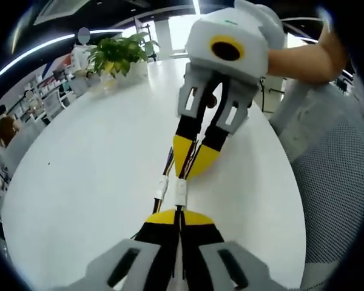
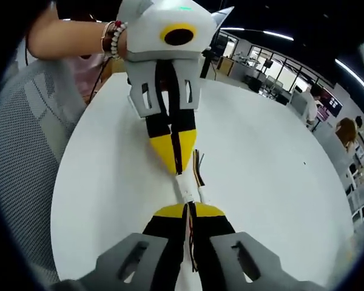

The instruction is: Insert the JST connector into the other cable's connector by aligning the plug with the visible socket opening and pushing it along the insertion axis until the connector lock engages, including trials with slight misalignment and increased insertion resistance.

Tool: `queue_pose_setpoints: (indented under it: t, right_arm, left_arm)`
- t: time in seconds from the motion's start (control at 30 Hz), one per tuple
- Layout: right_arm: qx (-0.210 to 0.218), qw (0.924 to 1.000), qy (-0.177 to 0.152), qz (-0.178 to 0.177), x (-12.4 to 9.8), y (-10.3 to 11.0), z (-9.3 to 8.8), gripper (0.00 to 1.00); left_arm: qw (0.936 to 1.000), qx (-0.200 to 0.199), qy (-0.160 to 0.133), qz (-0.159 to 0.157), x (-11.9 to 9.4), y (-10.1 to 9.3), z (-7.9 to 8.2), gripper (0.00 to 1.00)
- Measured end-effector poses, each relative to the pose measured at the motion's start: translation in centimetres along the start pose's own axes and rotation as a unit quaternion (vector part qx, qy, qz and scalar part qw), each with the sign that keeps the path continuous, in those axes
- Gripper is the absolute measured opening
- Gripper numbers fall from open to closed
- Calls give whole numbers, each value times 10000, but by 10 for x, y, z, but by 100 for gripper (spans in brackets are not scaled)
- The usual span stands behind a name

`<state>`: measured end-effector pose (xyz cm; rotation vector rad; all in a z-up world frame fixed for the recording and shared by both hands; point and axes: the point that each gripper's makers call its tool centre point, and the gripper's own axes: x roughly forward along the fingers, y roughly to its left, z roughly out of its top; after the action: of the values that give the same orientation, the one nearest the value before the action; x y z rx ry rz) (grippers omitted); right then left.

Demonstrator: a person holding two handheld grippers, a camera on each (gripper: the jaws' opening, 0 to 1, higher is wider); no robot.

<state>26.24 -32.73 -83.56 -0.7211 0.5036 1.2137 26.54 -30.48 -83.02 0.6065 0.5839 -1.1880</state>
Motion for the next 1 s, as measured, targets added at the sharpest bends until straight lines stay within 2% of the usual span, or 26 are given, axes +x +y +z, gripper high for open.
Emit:
queue_pose_setpoints:
  t: [0.77, 1.0]
  right_arm:
    - [-67, 9997, 230, 59, 12, 4, -13, 1]
    - [-80, 9997, 212, 36, 12, 3, -13, 1]
  left_arm:
    - [9999, -45, 152, -32, 13, -3, -12, 0]
    - [9999, -47, 143, -17, 14, -1, -12, 0]
